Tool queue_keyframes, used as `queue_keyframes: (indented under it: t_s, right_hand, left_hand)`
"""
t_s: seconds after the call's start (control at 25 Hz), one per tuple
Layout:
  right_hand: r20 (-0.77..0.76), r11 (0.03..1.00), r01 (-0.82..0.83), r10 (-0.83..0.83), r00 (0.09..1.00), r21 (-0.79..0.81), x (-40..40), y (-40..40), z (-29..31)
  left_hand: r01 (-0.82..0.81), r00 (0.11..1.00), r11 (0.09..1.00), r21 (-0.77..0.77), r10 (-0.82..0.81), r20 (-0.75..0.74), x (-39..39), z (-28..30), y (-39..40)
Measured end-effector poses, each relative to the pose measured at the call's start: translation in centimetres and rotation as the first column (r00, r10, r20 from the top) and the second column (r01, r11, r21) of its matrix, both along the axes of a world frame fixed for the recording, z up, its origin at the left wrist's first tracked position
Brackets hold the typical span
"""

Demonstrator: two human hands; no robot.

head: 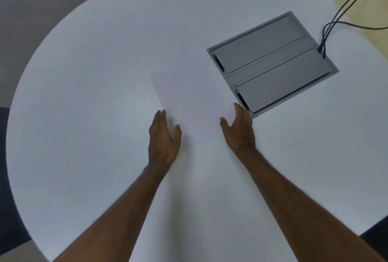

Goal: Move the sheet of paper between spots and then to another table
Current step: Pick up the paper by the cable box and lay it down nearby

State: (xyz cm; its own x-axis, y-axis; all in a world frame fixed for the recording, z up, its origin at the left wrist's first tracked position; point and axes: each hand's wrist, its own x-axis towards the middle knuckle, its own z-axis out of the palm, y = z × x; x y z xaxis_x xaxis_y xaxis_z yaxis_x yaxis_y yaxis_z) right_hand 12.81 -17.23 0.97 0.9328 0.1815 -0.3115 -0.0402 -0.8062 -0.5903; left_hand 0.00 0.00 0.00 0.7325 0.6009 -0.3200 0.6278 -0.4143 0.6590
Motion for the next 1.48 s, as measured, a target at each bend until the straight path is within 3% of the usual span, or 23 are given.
queue_keyframes:
  t_s: [0.24, 0.36, 0.68, 1.04, 1.28, 1.48]
  right_hand:
    - [-0.005, 0.989, -0.033, 0.032, 0.999, -0.142, 4.0, 1.2, -2.6]
    - [0.024, 0.992, -0.046, 0.049, 0.998, -0.117, 4.5, 1.7, -3.5]
    - [0.063, 0.990, 0.084, -0.091, 0.994, 0.109, 5.3, 1.8, -4.1]
    - [0.254, 0.998, -0.008, -0.007, 0.967, 0.058, 4.1, 1.1, -4.3]
    - [-0.024, 0.917, 0.179, -0.182, 0.983, 0.358, 3.7, 0.6, -3.6]
    - [-0.180, 0.836, 0.306, -0.250, 0.951, 0.456, 4.2, -2.1, -1.6]
  left_hand:
    - [0.242, 0.967, 0.946, 0.218, -0.217, -0.130, 2.4, -3.1, 0.6]
    - [0.303, 0.945, 0.919, 0.251, -0.256, -0.204, 2.4, -4.4, 0.4]
    - [0.293, 0.951, 0.905, 0.309, -0.244, -0.188, 2.1, -5.4, 0.0]
    - [0.275, 0.958, 0.907, 0.318, -0.230, -0.172, 2.0, -6.0, -0.2]
    - [0.206, 0.978, 0.948, 0.244, -0.195, -0.070, 1.9, -6.0, -0.1]
    - [-0.031, 0.992, 0.999, 0.022, 0.028, 0.126, 2.4, -4.4, -0.3]
